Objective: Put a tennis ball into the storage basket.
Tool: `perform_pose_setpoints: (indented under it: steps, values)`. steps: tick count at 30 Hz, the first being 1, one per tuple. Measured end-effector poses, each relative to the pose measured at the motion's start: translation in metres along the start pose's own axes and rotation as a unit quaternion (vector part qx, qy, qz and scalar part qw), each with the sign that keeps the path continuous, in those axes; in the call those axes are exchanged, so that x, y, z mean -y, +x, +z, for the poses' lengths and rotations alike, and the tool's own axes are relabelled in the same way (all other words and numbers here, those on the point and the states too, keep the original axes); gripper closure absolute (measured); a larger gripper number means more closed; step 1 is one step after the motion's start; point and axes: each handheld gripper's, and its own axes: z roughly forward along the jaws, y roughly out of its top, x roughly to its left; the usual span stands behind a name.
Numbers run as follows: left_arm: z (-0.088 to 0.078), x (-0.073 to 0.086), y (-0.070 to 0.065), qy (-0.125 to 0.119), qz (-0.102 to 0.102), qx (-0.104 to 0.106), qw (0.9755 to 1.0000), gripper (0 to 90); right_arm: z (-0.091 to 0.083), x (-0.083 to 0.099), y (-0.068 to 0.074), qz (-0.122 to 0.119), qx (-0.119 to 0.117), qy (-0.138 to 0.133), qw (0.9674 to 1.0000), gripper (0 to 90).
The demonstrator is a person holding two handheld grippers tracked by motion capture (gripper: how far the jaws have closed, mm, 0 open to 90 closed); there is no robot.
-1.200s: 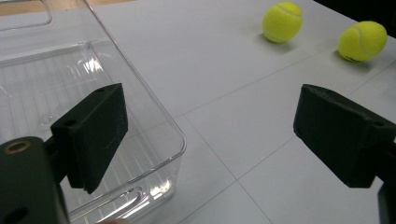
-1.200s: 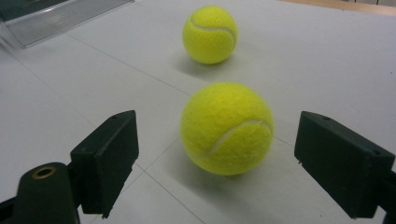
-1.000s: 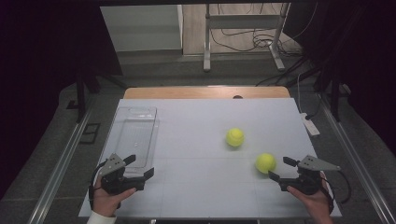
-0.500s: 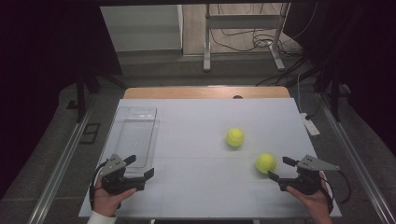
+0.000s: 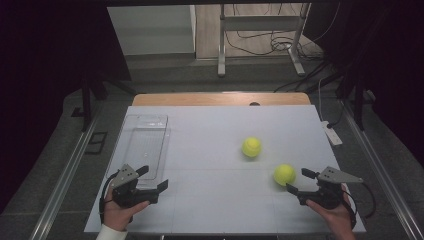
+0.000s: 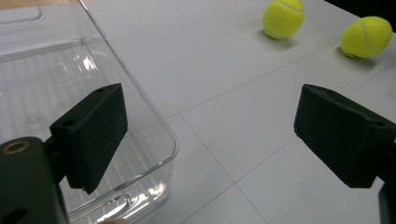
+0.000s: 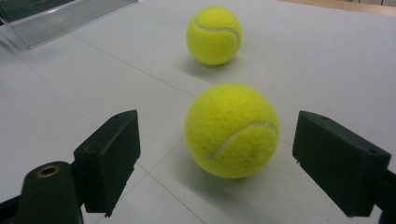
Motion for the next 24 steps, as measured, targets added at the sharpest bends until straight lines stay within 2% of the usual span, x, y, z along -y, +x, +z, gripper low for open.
perform_pose_setpoints:
  steps: [4, 13, 19, 24]
  values:
    - [0.002, -0.005, -0.005, 0.001, 0.005, -0.001, 1.0000, 10.3, -0.002, 0.000, -0.001, 0.005, -0.007, -0.006, 0.9999, 15.4]
    - [0.011, -0.013, -0.016, 0.007, 0.011, 0.002, 0.9999, 10.3, -0.001, 0.000, 0.000, -0.001, -0.010, -0.003, 0.9999, 15.2]
    - [0.018, -0.024, -0.026, 0.006, 0.023, 0.015, 0.9996, 10.3, -0.002, 0.000, -0.001, 0.002, -0.009, -0.003, 1.0000, 15.2]
    - [0.031, -0.037, -0.034, 0.007, 0.033, 0.033, 0.9989, 10.2, -0.003, 0.001, -0.001, 0.002, -0.008, -0.001, 1.0000, 15.3]
